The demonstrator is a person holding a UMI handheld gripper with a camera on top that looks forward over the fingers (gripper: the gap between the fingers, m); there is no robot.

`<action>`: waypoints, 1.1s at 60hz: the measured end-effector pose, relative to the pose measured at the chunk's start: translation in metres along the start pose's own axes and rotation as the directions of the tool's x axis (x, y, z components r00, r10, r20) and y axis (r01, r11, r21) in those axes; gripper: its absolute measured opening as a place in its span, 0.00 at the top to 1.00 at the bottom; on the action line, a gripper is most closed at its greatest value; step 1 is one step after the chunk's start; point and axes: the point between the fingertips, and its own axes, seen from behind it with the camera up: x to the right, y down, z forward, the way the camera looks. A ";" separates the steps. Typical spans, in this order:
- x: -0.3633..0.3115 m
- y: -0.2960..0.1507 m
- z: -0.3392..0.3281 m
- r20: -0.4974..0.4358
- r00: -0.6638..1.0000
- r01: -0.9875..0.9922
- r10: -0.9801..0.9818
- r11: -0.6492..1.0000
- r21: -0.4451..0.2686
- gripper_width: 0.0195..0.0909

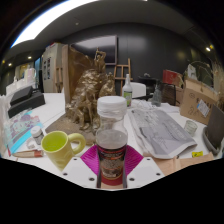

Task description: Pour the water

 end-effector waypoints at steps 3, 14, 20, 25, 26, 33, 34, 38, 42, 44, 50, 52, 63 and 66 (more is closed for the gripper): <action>0.001 0.000 -0.001 0.001 1.000 -0.017 0.017 1.000 0.014 0.80; 0.002 0.013 -0.012 -0.007 0.998 -0.058 0.058 0.997 -0.046 0.18; 0.003 0.014 -0.038 -0.037 0.995 -0.099 0.097 0.992 -0.074 0.10; 0.005 0.013 -0.074 -0.097 0.991 -0.105 0.094 0.988 -0.112 0.07; 0.004 0.012 -0.083 -0.108 0.990 -0.105 0.092 0.987 -0.119 0.07; -0.006 0.010 -0.150 -0.176 0.982 -0.100 0.071 0.981 -0.164 0.07; -0.009 0.009 -0.159 -0.182 0.981 -0.099 0.068 0.981 -0.166 0.07; -0.020 0.008 -0.199 -0.208 0.976 -0.099 0.061 0.979 -0.176 0.07; -0.034 0.006 -0.236 -0.234 0.970 -0.109 0.065 0.977 -0.181 0.08; -0.041 0.008 -0.251 -0.246 0.967 -0.118 0.071 0.976 -0.181 0.07; -0.066 0.011 -0.287 -0.251 0.964 -0.133 0.086 0.975 -0.178 0.07; -0.072 0.012 -0.297 -0.254 0.963 -0.135 0.086 0.974 -0.182 0.07; -0.092 0.017 -0.329 -0.267 0.961 -0.116 0.065 0.977 -0.177 0.07; -0.094 0.017 -0.332 -0.263 0.963 -0.115 0.066 0.977 -0.177 0.07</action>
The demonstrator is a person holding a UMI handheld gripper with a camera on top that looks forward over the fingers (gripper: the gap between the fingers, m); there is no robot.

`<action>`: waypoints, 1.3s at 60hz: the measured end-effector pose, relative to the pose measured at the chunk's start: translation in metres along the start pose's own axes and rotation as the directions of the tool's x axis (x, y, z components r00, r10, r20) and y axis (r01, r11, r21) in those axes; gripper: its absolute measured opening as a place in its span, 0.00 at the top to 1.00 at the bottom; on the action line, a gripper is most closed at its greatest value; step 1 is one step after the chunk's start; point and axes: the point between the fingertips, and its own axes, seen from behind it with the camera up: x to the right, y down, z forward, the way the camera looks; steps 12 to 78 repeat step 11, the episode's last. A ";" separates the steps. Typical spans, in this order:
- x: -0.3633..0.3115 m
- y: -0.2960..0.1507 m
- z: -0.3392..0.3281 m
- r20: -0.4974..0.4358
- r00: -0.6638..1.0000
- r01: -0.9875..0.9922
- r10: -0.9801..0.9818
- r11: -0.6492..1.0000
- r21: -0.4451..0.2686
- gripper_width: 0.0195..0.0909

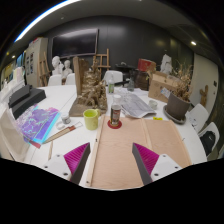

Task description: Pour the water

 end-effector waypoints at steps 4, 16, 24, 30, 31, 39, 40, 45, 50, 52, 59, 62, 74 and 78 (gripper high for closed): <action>0.001 -0.001 -0.004 -0.015 1.000 0.007 -0.007 1.000 0.008 0.07; 0.002 -0.001 -0.003 -0.022 0.999 0.029 -0.029 1.000 0.002 0.07; 0.002 -0.001 -0.003 -0.022 0.999 0.029 -0.029 1.000 0.002 0.07; 0.002 -0.001 -0.003 -0.022 0.999 0.029 -0.029 1.000 0.002 0.07; 0.002 -0.001 -0.003 -0.022 0.999 0.029 -0.029 1.000 0.002 0.07; 0.002 -0.001 -0.003 -0.022 0.999 0.029 -0.029 1.000 0.002 0.07; 0.002 -0.001 -0.003 -0.022 0.999 0.029 -0.029 1.000 0.002 0.07; 0.002 -0.001 -0.003 -0.022 0.999 0.029 -0.029 1.000 0.002 0.07; 0.002 -0.001 -0.003 -0.022 0.999 0.029 -0.029 1.000 0.002 0.07; 0.002 -0.001 -0.003 -0.022 0.999 0.029 -0.029 1.000 0.002 0.07; 0.002 -0.001 -0.003 -0.022 0.999 0.029 -0.029 1.000 0.002 0.07; 0.002 -0.001 -0.003 -0.022 0.999 0.029 -0.029 1.000 0.002 0.07; 0.002 -0.001 -0.003 -0.022 0.999 0.029 -0.029 1.000 0.002 0.07; 0.002 -0.001 -0.003 -0.022 0.999 0.029 -0.029 1.000 0.002 0.07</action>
